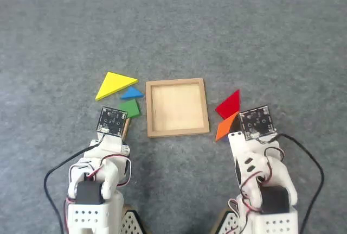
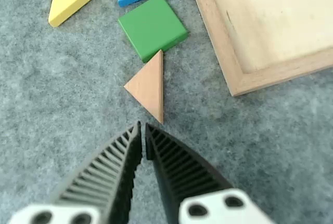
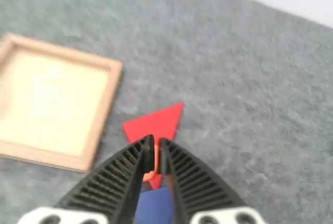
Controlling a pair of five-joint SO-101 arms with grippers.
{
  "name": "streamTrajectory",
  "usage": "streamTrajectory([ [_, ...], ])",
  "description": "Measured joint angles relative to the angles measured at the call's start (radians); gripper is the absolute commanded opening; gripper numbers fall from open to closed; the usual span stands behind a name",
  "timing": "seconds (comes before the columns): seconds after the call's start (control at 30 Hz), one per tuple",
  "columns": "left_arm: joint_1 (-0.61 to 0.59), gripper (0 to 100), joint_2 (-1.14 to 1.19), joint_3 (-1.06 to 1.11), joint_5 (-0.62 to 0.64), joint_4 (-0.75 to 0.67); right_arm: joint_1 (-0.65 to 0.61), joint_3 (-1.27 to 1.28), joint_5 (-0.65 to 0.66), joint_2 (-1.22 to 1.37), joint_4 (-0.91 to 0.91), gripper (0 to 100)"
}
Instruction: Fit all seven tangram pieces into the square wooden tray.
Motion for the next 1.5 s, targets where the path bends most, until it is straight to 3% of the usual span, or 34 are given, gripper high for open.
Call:
streamTrajectory([
  [0.2,0.000,1,0.000,0.000,0.000,0.000,-0.043,-0.032,-0.126,0.002,0.058,17.3],
  [0.5,0.000,1,0.000,0.000,0.000,0.000,-0.049,-0.032,-0.144,0.014,0.066,17.4],
  [0.77,0.000,1,0.000,0.000,0.000,0.000,-0.052,-0.272,-0.150,0.483,0.066,17.8],
  [1.03,0.000,1,0.000,0.000,0.000,0.000,-0.054,-0.493,-0.150,1.014,0.066,33.8],
  [1.5,0.000,1,0.000,0.000,0.000,0.000,-0.052,-0.796,-0.150,1.602,-0.044,34.4],
])
